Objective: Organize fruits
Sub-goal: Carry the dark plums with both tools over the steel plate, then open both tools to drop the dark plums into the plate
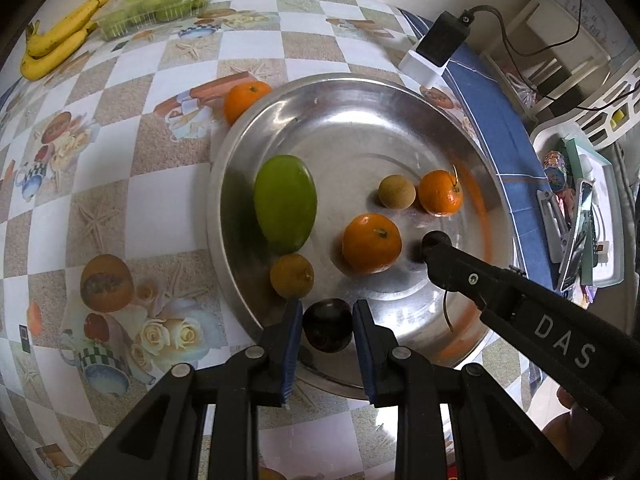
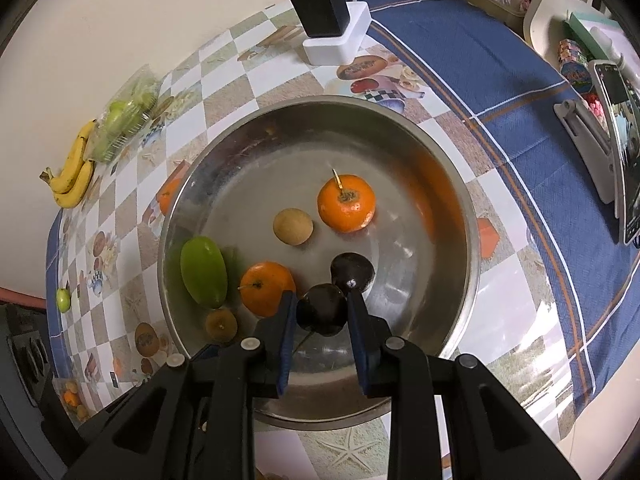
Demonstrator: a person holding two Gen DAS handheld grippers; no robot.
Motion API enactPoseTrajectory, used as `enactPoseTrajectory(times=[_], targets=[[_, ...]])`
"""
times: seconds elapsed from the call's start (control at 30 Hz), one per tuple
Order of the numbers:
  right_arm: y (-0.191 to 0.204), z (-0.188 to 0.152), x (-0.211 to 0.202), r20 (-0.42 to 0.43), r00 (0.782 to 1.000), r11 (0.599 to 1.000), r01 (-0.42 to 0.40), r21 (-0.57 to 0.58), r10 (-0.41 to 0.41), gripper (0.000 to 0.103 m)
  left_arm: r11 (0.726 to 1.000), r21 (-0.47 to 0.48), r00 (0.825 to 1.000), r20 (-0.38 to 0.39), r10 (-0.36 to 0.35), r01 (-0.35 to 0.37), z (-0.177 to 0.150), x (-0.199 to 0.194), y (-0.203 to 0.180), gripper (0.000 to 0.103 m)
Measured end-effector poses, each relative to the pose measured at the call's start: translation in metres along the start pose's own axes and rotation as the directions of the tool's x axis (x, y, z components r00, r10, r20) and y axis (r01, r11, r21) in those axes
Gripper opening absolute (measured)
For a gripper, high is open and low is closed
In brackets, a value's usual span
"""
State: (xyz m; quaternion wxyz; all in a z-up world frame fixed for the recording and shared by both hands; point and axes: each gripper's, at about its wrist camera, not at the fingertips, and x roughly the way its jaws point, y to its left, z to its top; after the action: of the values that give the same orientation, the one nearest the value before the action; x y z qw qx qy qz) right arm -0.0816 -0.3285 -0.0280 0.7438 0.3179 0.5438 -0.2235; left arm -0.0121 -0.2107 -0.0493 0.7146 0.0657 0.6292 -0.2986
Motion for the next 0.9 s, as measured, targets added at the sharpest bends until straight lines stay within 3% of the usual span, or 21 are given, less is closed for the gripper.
enactPoseTrajectory(times=[0.13, 0.23, 0.43, 0.57, 0.9], targets=[[-0.002, 0.0, 0.001, -0.006, 1.0, 1.0, 0.0, 0.01, 0.0, 0.029, 1.0, -0.006, 1.0, -0.007, -0.001, 0.001, 0.0, 0.001, 0.002, 0.029], [-0.003, 0.001, 0.0, 0.0, 1.0, 1.0, 0.002, 0.016, -0.002, 0.043, 1.0, -0.009, 1.0, -0.015, -0.011, 0.01, 0.0, 0.002, 0.002, 0.03], [-0.001, 0.002, -0.006, 0.03, 1.0, 1.0, -0.006, 0.014, 0.006, 0.05, 0.999, -0.016, 1.0, -0.013, -0.027, 0.027, 0.001, -0.002, 0.003, 0.033], [0.0, 0.004, -0.016, 0.08, 0.997, 1.0, -0.026, 0.014, 0.025, 0.051, 0.999, -0.018, 0.999, 0.021, -0.038, 0.038, 0.003, -0.014, 0.005, 0.051], [-0.004, 0.01, -0.035, 0.177, 0.983, 0.998, -0.052, 0.039, 0.044, 0.051, 0.997, -0.055, 0.995, 0.087, -0.056, 0.061, 0.008, -0.038, 0.017, 0.057]])
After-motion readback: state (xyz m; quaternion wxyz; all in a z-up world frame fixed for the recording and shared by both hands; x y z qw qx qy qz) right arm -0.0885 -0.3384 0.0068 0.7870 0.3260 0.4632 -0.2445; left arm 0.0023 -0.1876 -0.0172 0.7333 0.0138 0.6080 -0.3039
